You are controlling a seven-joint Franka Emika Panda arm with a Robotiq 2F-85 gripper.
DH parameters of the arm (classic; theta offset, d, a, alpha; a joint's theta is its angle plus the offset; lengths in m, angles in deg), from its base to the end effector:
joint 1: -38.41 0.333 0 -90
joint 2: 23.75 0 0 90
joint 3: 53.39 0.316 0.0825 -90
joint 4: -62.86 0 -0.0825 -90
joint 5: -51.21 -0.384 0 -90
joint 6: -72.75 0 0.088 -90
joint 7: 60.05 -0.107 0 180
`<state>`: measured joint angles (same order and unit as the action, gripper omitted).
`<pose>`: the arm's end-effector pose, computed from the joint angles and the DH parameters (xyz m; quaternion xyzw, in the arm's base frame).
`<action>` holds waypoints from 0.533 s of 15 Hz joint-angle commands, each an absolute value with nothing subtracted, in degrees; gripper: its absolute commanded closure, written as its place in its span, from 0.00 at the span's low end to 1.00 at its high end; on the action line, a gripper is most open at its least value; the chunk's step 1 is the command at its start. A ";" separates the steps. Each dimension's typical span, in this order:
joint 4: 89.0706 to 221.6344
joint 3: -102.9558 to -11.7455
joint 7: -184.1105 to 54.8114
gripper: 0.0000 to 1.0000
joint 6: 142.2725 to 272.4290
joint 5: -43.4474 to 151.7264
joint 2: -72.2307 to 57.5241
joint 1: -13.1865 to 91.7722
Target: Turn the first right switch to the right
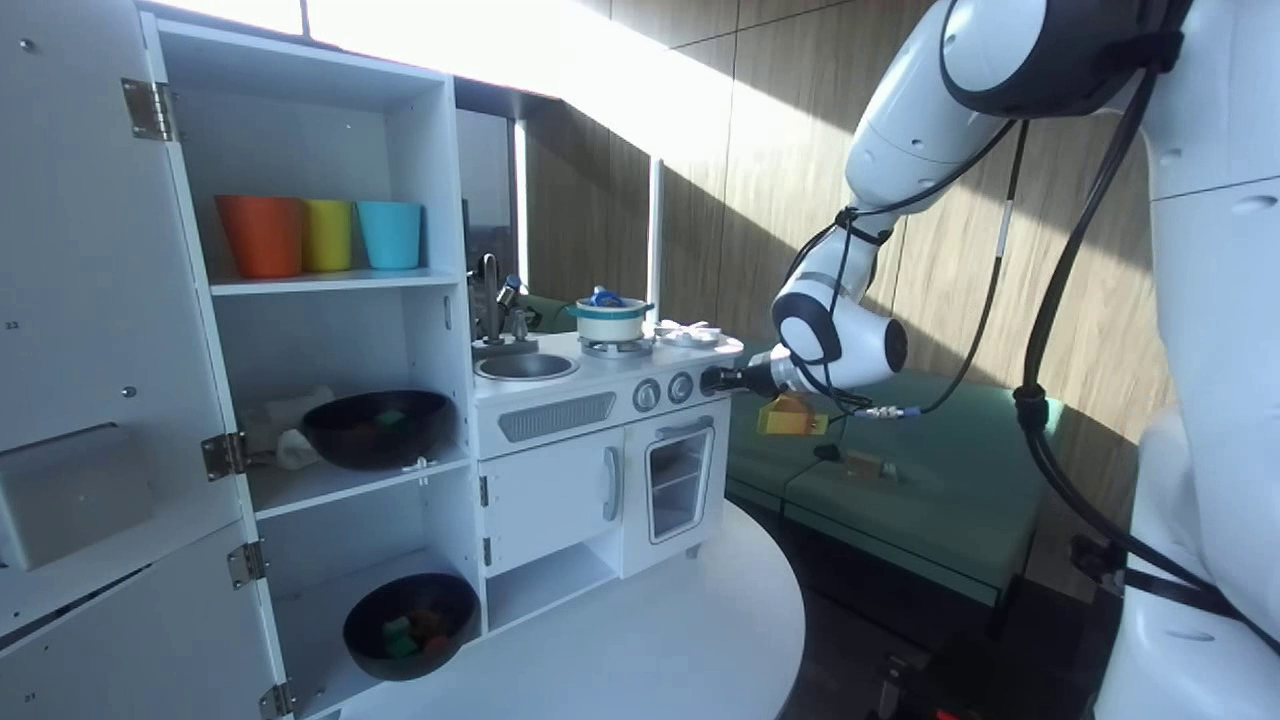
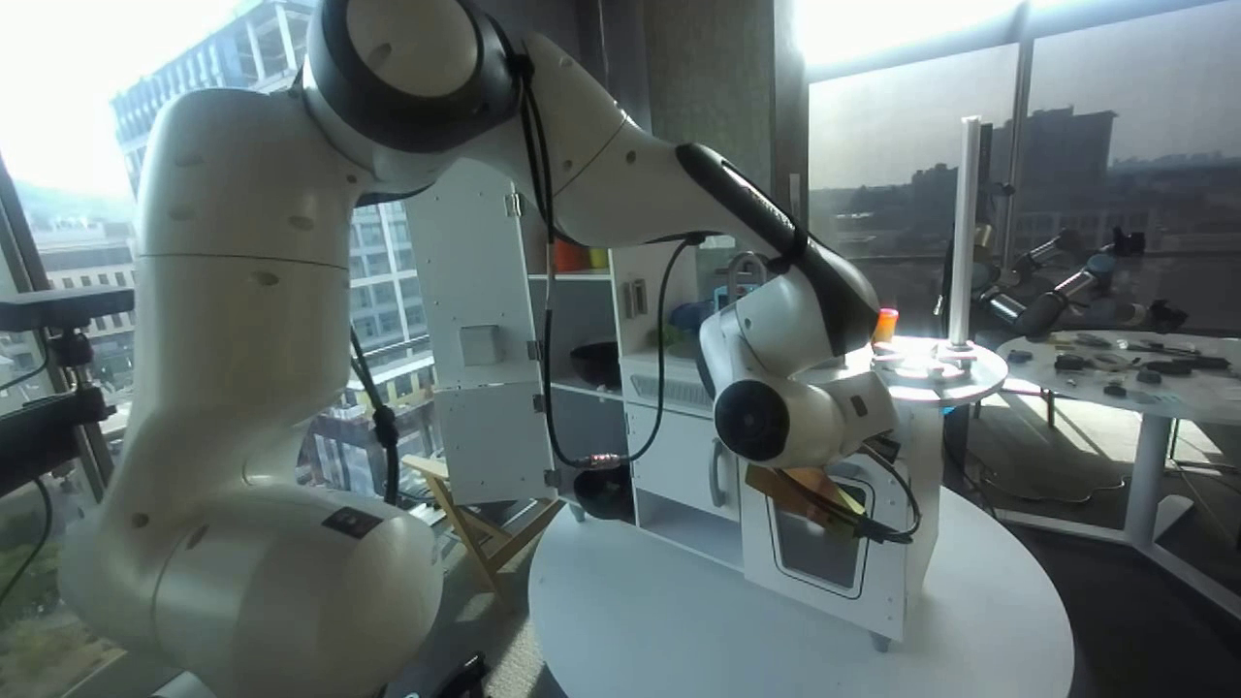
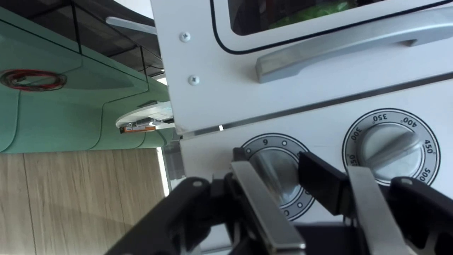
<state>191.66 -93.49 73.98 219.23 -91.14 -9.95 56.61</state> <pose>0.4910 -0.2075 0.2802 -0.8283 0.1108 -0.5477 0.0410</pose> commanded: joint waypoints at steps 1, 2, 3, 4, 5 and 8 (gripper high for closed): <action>196.84 -83.46 73.18 0.78 218.83 -87.45 -17.48 48.88; 196.97 -81.32 72.84 0.78 218.66 -87.16 -17.87 46.69; 196.99 -79.32 72.70 0.78 218.53 -87.51 -17.90 44.59; 196.58 -77.35 71.69 0.78 218.77 -87.47 -17.65 42.60; 195.93 -75.68 70.37 0.78 219.00 -87.26 -17.05 41.00; 194.32 -72.20 66.48 0.78 219.79 -88.23 -15.92 37.71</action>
